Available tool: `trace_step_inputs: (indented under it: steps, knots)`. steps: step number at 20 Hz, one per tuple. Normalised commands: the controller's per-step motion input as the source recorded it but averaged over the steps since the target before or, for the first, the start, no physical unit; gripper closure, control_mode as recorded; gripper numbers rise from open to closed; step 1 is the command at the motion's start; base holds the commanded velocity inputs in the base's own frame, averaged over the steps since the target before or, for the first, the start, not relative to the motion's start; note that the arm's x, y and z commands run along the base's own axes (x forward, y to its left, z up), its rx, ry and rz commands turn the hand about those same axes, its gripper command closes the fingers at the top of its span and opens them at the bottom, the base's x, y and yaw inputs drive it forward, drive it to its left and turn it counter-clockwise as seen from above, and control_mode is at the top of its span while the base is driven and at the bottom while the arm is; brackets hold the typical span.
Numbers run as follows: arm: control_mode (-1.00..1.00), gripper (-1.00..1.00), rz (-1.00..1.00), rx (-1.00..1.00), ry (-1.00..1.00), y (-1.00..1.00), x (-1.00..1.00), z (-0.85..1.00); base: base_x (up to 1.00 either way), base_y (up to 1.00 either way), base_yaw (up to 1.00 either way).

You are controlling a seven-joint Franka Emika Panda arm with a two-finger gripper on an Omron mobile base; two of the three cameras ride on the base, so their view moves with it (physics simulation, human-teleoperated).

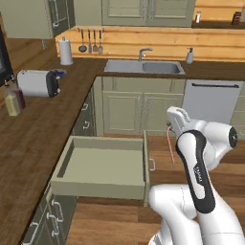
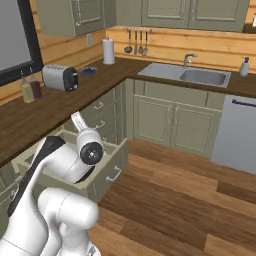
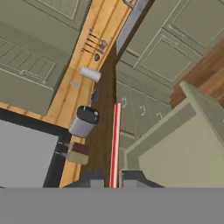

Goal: Take a straw from the drawer in front and place it inside the glass cup on the dining counter.

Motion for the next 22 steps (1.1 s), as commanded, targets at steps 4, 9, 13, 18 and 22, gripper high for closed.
trace_step_inputs:
  steps: [4, 9, 13, 18, 22]
  knots:
    - [1.0, 1.0, 0.0, 0.0, 0.0, 0.0, 0.0, 0.0, -0.19, -0.38, -0.47]
    - [1.0, 1.0, 0.0, 0.0, 0.0, 0.0, 0.0, 0.0, 0.0, -0.41, -0.55]
    - [1.0, 1.0, 0.0, 0.0, 0.0, 0.0, 0.0, 0.0, 0.0, -0.25, -0.6]
    - [1.0, 1.0, 0.0, 0.0, 0.0, 0.0, 0.0, 0.0, 0.0, -0.53, -0.53]
    - [1.0, 1.0, 0.0, 0.0, 0.0, 0.0, 0.0, 0.0, 0.0, -0.91, -0.39]
